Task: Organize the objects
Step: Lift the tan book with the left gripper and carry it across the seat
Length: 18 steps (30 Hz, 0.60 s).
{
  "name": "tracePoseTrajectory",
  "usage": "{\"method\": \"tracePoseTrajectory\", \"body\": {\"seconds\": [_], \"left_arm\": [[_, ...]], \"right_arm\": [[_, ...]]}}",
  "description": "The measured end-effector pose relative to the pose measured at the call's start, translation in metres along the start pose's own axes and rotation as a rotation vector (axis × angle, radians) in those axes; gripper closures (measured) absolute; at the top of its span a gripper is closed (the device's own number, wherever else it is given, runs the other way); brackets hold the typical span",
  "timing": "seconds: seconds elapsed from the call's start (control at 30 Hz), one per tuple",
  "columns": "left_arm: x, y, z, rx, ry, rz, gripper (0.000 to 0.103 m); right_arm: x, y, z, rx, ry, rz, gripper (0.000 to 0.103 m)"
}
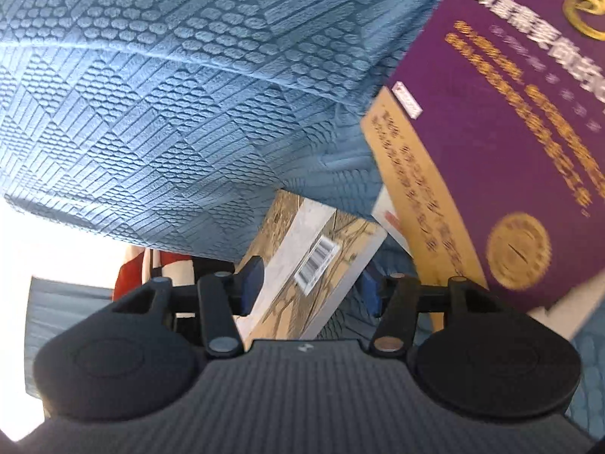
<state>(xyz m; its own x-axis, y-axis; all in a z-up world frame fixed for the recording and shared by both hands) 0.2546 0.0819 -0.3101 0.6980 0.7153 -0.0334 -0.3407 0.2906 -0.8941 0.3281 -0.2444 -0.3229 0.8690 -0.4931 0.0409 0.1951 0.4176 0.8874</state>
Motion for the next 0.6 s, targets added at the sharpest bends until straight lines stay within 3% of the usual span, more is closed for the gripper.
{"method": "tracePoseTrajectory", "body": {"seconds": [0.07, 0.13, 0.23, 0.37, 0.47, 0.6], "left_arm": [[0.003, -0.002, 0.003, -0.001, 0.004, -0.005, 0.097], [0.005, -0.007, 0.007, 0.006, 0.004, -0.03, 0.097], [0.007, -0.015, 0.016, 0.011, -0.004, -0.079, 0.095], [0.01, -0.02, 0.031, -0.047, 0.01, -0.076, 0.092], [0.01, -0.028, 0.041, -0.071, 0.023, -0.082, 0.091], [0.009, -0.041, 0.056, -0.104, 0.045, -0.099, 0.091]], "right_arm": [[0.002, -0.002, -0.001, -0.009, -0.002, 0.0, 0.055], [0.003, -0.001, -0.004, -0.021, 0.01, 0.011, 0.068], [0.0, 0.005, 0.004, 0.025, 0.006, 0.011, 0.075], [-0.012, 0.043, 0.028, 0.041, -0.034, 0.147, 0.082], [-0.022, 0.073, 0.045, -0.007, -0.047, 0.258, 0.081], [-0.028, 0.093, 0.066, -0.013, -0.056, 0.265, 0.081]]}}
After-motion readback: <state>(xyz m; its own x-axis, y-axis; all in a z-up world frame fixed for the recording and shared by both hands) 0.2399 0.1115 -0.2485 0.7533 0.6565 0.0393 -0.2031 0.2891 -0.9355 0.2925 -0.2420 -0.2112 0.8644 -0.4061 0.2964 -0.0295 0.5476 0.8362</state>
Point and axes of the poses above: each gripper's, at about its wrist camera, not at the fingertips, and z roughly against the way its jaws point, y to its left, x to its top, the point moved 2 cm from there along -z, roughly the way its jaws point, and after that the axes turned 3 degrees about -z, right-handed, at the moved point
